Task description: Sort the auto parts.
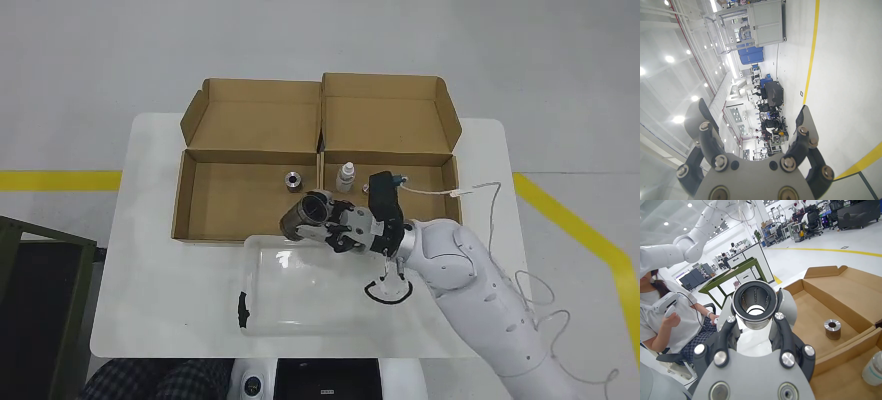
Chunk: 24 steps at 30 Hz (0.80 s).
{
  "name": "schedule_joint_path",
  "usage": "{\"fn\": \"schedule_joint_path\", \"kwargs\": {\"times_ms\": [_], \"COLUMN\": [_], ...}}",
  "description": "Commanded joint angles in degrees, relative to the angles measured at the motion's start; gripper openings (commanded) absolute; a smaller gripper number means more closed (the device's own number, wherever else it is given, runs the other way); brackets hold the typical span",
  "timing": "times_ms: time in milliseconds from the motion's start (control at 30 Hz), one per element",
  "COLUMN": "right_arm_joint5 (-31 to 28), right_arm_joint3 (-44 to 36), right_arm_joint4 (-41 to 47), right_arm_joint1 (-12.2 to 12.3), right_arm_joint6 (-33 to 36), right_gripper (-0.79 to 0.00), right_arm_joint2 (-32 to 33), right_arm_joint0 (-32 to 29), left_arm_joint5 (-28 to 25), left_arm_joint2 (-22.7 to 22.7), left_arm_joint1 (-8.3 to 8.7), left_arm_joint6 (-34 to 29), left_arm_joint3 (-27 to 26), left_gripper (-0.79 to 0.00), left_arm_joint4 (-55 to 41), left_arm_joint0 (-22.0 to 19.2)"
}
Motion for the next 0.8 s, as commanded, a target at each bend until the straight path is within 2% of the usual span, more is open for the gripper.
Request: {"fn": "schedule_joint_path", "kwargs": {"times_ms": [0,467,767], "right_arm_joint5": [1.4,13.7,17.0], "right_arm_joint3": [0.3,4.6,7.6], "right_arm_joint4": [-1.9,-20.0,-23.7], "right_arm_joint1": [-0.2,-2.5,-3.9], "right_arm_joint6": [-0.3,-0.6,0.7], "right_gripper": [-0.785,-0.785,-0.785], "right_arm_joint2": [-0.8,-7.7,-11.1], "right_arm_joint0": [0.8,8.5,11.2], "left_arm_joint5": [0.0,0.0,0.0], "left_arm_joint2": [0.0,0.0,0.0], "left_arm_joint1": [0.0,0.0,0.0], "left_arm_joint6": [0.0,0.0,0.0], "left_arm_joint3": [0.0,0.0,0.0], "left_gripper": [0.0,0.0,0.0], "left_arm_joint4": [0.0,0.0,0.0], "left_arm_joint0": [0.0,0.0,0.0]}}
